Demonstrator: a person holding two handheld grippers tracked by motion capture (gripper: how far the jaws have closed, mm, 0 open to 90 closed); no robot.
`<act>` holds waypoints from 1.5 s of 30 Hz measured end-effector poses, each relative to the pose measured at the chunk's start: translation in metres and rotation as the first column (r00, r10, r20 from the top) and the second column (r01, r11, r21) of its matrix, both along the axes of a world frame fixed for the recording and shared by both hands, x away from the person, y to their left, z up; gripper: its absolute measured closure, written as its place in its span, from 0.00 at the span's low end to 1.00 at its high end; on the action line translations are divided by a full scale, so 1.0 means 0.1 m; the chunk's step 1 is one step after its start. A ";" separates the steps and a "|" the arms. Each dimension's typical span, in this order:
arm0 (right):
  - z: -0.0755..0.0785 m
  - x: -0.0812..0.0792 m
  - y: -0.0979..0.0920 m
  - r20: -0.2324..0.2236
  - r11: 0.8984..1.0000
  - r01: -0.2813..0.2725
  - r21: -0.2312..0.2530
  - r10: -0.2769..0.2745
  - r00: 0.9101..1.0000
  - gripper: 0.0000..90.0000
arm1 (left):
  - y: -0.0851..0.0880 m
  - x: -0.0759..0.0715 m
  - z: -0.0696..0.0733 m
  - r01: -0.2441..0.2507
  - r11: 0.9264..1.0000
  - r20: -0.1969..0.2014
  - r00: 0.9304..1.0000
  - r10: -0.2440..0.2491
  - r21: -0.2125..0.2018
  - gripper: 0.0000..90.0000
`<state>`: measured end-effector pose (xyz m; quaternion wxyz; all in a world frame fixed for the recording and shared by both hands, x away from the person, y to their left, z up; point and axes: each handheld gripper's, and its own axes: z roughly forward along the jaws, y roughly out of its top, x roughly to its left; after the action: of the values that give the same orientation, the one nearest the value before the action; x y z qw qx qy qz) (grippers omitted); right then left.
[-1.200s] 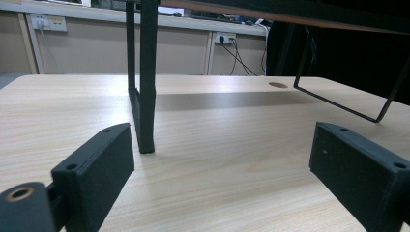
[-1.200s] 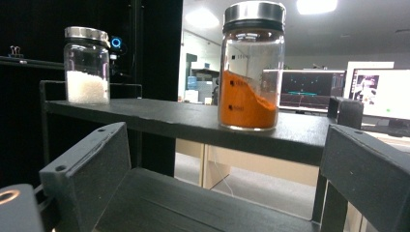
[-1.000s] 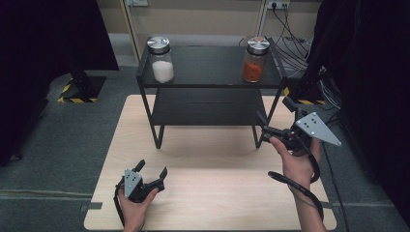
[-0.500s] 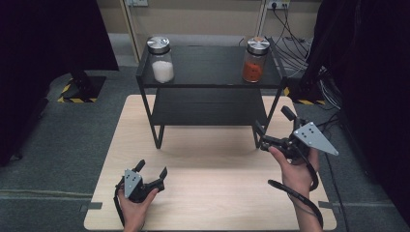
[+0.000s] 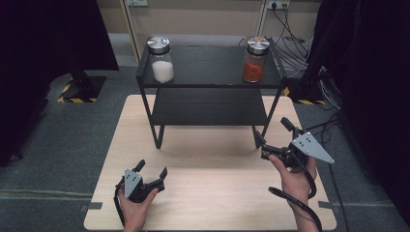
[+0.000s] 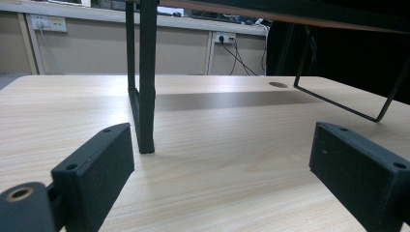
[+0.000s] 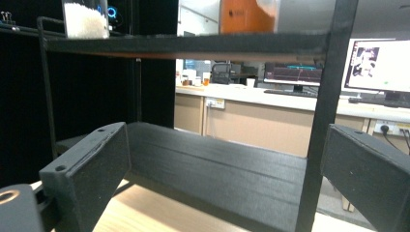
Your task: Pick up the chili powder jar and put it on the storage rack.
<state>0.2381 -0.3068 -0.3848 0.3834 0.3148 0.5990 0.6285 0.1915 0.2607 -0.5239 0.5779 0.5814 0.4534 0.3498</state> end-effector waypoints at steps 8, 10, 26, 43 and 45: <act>-0.13 -0.04 -0.03 -0.016 1.000 -0.002 -0.003 0.002 1.000 0.04 | 0.00 0.00 0.00 0.000 1.000 0.001 1.000 0.000 0.000 0.09; -0.16 -0.05 -0.04 -0.021 1.000 -0.004 -0.003 0.004 1.000 0.04 | 0.00 0.00 0.00 0.000 1.000 0.001 1.000 0.000 0.001 0.09; -0.50 -0.08 -0.01 -0.097 1.000 -0.013 -0.026 0.010 0.995 0.04 | 0.00 0.00 -0.01 0.000 1.000 0.003 1.000 0.000 -0.004 0.08; -0.81 -0.12 0.04 -0.151 1.000 -0.009 -0.027 0.005 0.989 0.04 | 0.00 -0.01 -0.01 -0.002 1.000 0.004 1.000 0.002 -0.002 0.08; -0.83 -0.13 0.04 -0.151 1.000 -0.005 -0.029 0.001 0.989 0.04 | 0.00 -0.01 -0.01 -0.002 1.000 0.004 1.000 0.002 -0.001 0.08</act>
<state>0.2253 -0.3029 -0.4674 0.3408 0.3547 0.6361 0.5945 0.1909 0.2604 -0.5246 0.5787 0.5801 0.4528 0.3515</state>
